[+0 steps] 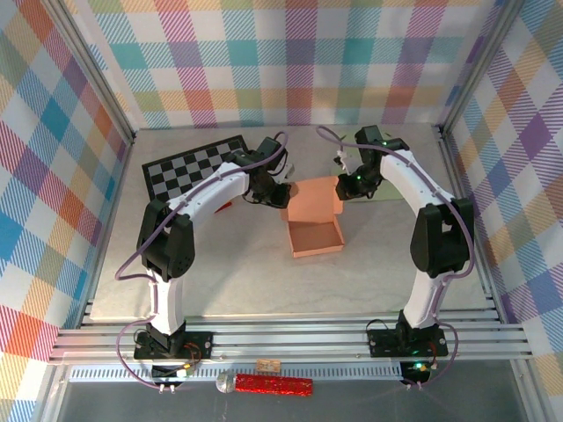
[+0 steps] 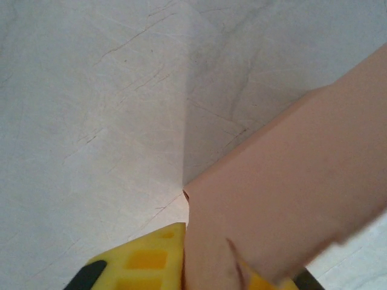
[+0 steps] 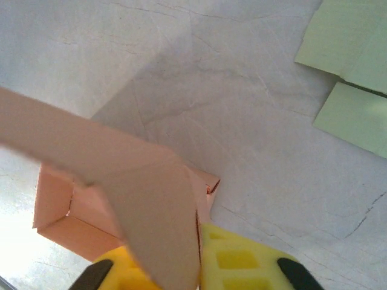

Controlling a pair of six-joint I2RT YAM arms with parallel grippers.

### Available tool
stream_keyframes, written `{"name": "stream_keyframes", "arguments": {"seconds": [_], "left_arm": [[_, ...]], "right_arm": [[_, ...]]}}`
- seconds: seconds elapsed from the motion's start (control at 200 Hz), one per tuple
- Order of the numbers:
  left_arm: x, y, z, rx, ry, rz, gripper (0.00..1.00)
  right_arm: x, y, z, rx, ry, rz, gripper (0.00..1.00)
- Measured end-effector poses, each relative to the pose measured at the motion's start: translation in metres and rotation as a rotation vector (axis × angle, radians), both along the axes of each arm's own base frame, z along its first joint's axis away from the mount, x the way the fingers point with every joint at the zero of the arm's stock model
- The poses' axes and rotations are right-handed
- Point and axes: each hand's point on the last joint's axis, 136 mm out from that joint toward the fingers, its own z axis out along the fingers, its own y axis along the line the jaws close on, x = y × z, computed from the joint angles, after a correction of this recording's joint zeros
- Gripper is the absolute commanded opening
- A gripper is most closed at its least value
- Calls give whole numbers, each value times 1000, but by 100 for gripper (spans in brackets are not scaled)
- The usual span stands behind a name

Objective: Fold the paper box

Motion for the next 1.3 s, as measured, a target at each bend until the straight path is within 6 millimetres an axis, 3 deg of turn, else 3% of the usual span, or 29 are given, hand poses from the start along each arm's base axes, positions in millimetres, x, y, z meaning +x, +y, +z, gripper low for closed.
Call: {"name": "stream_keyframes", "arguments": {"seconds": [0.1, 0.315, 0.485, 0.67, 0.84, 1.055, 1.3], "left_arm": [[1, 0, 2, 12, -8, 17, 1], [7, 12, 1, 65, -23, 89, 0], [19, 23, 12, 119, -79, 151, 0], [39, 35, 26, 127, -141, 224, 0], [62, 39, 25, 61, -202, 284, 0], [73, 47, 4, 3, -270, 324, 0], [85, 43, 1, -96, -343, 359, 0]], "right_arm": [[-1, 4, 0, -21, -9, 6, 0], [1, 19, 1, -64, -42, -37, 0], [8, 35, 5, -99, -102, -110, 0], [26, 43, 23, -75, -220, -230, 0], [28, 50, 34, 0, -325, -315, 0], [24, 68, 16, 45, -408, -340, 0], [33, 71, 9, 82, -486, -404, 0]]}}
